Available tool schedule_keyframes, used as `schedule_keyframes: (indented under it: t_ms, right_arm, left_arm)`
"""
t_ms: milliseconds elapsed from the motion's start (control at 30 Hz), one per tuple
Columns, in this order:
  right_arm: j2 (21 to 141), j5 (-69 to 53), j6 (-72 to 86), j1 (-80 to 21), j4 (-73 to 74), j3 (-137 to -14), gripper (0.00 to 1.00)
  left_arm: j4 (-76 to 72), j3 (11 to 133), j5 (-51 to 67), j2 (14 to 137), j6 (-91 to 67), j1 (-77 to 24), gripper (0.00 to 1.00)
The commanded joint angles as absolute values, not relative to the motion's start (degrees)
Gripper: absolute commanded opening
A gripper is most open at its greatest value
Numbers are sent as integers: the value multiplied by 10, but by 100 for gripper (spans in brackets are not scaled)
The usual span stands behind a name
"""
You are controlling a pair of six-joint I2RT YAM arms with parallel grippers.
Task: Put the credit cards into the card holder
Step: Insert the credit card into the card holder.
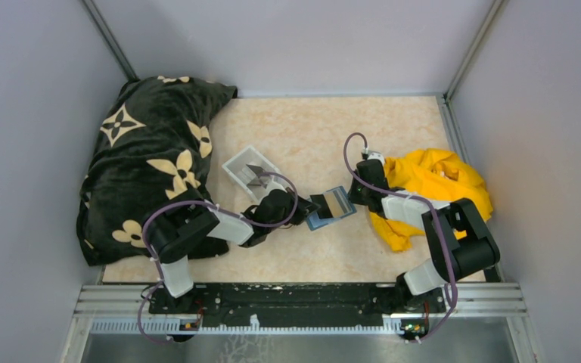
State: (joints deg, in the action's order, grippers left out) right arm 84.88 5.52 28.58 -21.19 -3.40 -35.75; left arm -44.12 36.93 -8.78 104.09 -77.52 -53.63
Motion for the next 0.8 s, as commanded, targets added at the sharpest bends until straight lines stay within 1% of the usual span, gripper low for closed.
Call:
schedule_keyframes:
  t_ms: [0, 233, 467, 767]
  right_arm:
    - [849, 59, 286, -208, -47, -382, 13]
    - [848, 59, 285, -208, -47, -382, 13]
    - [848, 58, 286, -208, -47, -381, 13]
    - [851, 57, 285, -208, -50, -381, 13]
  left_arm:
    - [-446, 386, -83, 1053, -769, -539, 0]
    - [-421, 392, -87, 1057, -767, -539, 0]
    - [-361, 414, -99, 1057, -764, -539, 0]
    - [-350, 417, -105, 1061, -766, -538, 0]
